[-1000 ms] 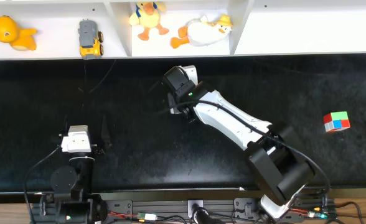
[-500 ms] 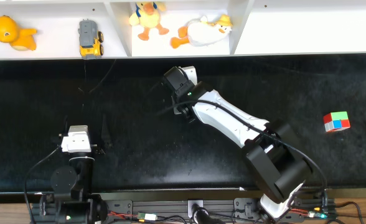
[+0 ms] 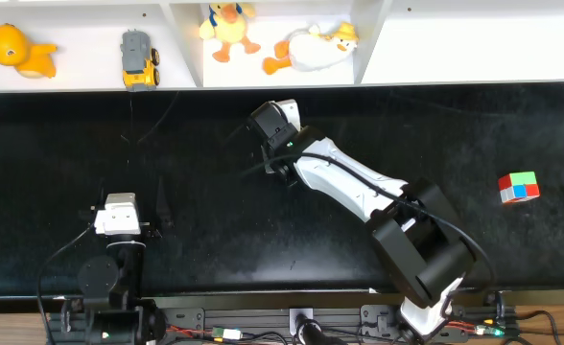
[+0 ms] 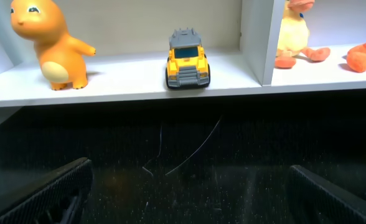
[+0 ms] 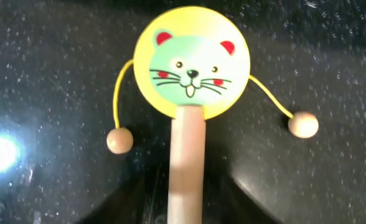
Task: Store Toys
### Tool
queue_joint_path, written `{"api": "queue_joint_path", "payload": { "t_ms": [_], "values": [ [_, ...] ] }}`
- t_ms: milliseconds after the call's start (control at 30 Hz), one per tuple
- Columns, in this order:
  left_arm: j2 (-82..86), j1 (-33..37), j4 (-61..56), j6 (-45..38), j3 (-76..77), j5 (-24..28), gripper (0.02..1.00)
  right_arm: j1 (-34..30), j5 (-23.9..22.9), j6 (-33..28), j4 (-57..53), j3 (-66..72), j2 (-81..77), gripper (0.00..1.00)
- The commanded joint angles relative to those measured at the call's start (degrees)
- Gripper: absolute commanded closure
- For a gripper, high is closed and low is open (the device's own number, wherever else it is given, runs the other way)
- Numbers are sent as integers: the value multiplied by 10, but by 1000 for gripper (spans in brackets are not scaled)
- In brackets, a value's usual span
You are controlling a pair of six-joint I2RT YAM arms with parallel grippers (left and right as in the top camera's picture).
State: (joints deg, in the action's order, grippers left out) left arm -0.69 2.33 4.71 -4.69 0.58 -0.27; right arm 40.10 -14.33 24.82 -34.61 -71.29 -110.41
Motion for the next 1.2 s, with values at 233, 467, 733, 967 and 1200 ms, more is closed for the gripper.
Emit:
{"api": "queue_joint_path", "payload": {
  "t_ms": [233, 467, 733, 967, 1200],
  "values": [
    [5, -1, 2, -9, -1, 2, 20, -4, -2, -2, -18, -13, 5, 956],
    [5, -1, 2, -9, -1, 2, 20, -24, -9, -2, -55, 38, 93, 956],
    [5, -1, 2, -9, -1, 2, 20, -111, -34, -2, -99, 206, 377, 956],
    [5, -1, 2, -9, -1, 2, 20, -276, -21, -85, -131, 200, 437, 958],
    [5, -1, 1, -9, -1, 2, 20, -367, 17, -229, -116, 127, 379, 958]
  ]
}}
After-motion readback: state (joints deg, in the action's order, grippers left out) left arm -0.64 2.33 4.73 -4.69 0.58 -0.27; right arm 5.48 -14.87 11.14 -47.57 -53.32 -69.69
